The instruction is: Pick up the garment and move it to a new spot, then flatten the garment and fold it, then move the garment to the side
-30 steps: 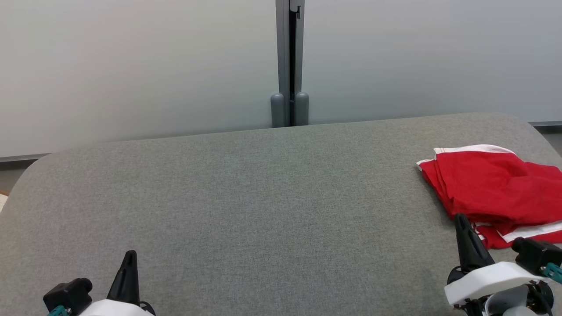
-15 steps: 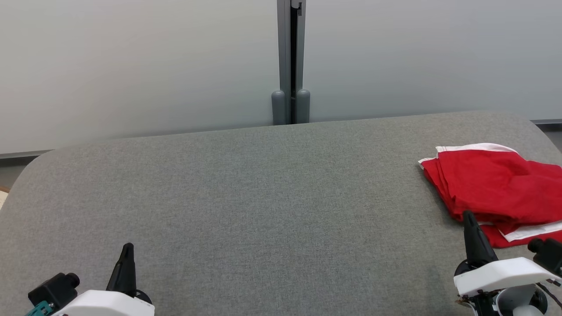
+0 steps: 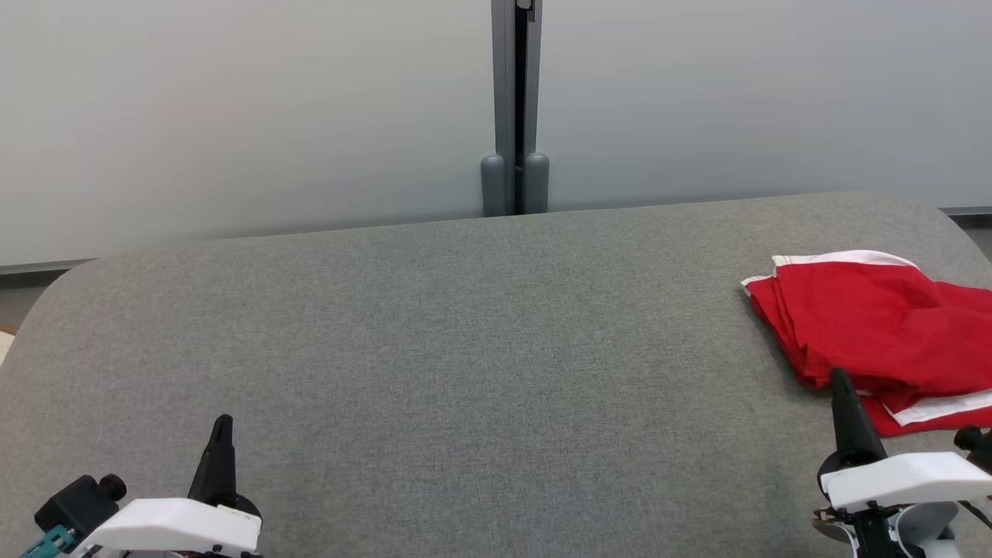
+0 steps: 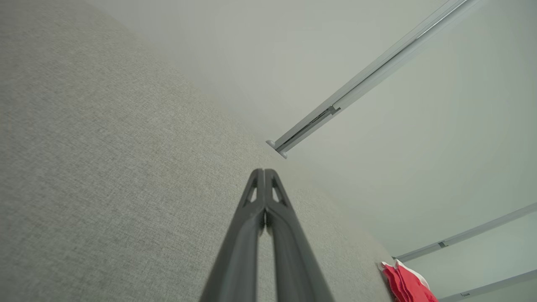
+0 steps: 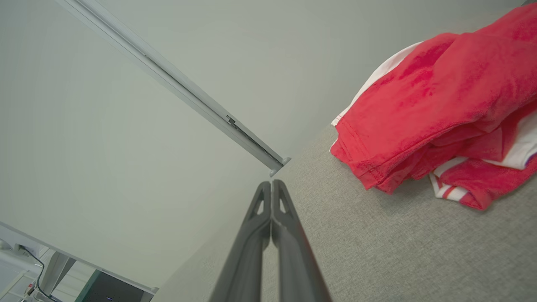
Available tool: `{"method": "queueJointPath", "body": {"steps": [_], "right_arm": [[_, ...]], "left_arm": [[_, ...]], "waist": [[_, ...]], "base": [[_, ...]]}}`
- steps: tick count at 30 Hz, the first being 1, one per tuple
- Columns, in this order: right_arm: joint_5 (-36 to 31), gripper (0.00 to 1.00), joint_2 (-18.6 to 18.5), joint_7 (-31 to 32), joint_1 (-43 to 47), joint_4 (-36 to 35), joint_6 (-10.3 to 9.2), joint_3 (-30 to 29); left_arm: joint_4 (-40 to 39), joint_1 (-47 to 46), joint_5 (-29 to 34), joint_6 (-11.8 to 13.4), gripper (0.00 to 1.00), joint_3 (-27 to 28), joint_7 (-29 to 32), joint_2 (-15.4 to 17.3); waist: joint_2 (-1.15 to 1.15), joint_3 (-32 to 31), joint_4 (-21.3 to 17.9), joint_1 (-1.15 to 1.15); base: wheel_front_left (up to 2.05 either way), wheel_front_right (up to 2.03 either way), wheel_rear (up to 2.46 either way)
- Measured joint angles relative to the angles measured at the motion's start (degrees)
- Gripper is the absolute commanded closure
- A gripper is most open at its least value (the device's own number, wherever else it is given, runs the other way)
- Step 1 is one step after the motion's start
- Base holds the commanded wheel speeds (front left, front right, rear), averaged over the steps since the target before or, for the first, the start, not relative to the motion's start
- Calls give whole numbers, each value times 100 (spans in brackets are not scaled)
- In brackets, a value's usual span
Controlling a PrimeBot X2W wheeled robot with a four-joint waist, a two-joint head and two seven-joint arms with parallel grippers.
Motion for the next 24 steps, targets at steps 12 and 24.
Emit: {"method": "queueJointPath", "body": {"steps": [12, 24], "right_arm": [[694, 100, 58, 156, -5, -77, 0, -133], [1376, 100, 121, 303, -9, -144, 0, -275]], "left_arm": [[-24, -99, -614, -120, 100, 171, 196, -98], [-51, -199, -1210, -230, 100, 342, 394, -189]], "waist": [[0, 38, 13, 0], [0, 79, 27, 0]], "base": [[0, 0, 0], [0, 0, 0]]}}
